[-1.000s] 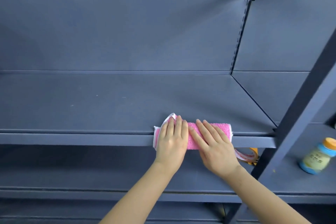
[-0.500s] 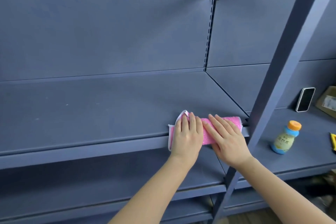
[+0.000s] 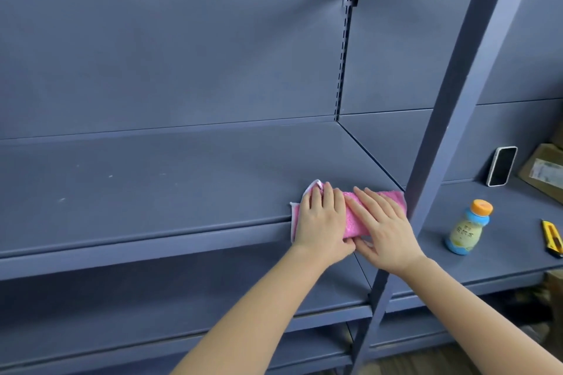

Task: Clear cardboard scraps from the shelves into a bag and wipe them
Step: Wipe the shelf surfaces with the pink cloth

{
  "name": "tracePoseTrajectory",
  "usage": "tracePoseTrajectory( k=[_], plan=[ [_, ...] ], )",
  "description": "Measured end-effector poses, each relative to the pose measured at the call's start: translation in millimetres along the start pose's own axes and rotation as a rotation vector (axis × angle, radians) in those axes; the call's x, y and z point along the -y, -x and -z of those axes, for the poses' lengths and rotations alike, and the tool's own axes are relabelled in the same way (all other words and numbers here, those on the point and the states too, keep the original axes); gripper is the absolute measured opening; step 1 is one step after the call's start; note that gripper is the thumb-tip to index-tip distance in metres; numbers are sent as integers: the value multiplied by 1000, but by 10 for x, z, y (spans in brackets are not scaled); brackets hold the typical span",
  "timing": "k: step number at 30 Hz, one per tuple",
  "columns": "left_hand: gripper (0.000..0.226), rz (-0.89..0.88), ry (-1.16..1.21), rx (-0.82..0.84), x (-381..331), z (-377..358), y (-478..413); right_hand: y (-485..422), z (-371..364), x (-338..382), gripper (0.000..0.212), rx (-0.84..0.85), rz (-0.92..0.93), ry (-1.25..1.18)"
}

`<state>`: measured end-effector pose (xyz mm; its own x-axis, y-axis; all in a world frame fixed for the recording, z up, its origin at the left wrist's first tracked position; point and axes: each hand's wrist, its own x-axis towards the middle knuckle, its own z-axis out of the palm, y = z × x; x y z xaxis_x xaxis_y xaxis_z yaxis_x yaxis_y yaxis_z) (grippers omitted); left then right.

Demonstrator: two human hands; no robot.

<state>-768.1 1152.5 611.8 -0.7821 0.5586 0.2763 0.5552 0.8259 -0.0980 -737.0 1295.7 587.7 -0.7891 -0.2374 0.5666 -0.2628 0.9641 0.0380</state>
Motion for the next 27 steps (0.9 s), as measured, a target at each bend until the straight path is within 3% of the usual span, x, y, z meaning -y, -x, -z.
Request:
tracePoseTrajectory(
  k=[2, 5, 12, 16, 21, 27],
  plan=[
    [84, -12, 172, 97, 100, 115, -45, 23, 65, 4, 62, 46, -15, -86],
    [56, 4, 348, 121, 293, 202, -103, 11, 112, 7, 51, 52, -42, -174],
    [34, 16, 286, -91, 292, 112, -45, -54, 20, 102, 38, -233, -61, -223],
    [10, 40, 184, -325, 177, 105, 85, -14, -34, 93, 35, -347, -20, -257],
    [29, 3, 126, -447, 79, -90, 348, 262, -100, 198, 38, -389, 13, -285],
    [34, -65, 139, -431, -23, -398, 610, 606, -216, 309, 35, -245, -63, -263]
  ],
)
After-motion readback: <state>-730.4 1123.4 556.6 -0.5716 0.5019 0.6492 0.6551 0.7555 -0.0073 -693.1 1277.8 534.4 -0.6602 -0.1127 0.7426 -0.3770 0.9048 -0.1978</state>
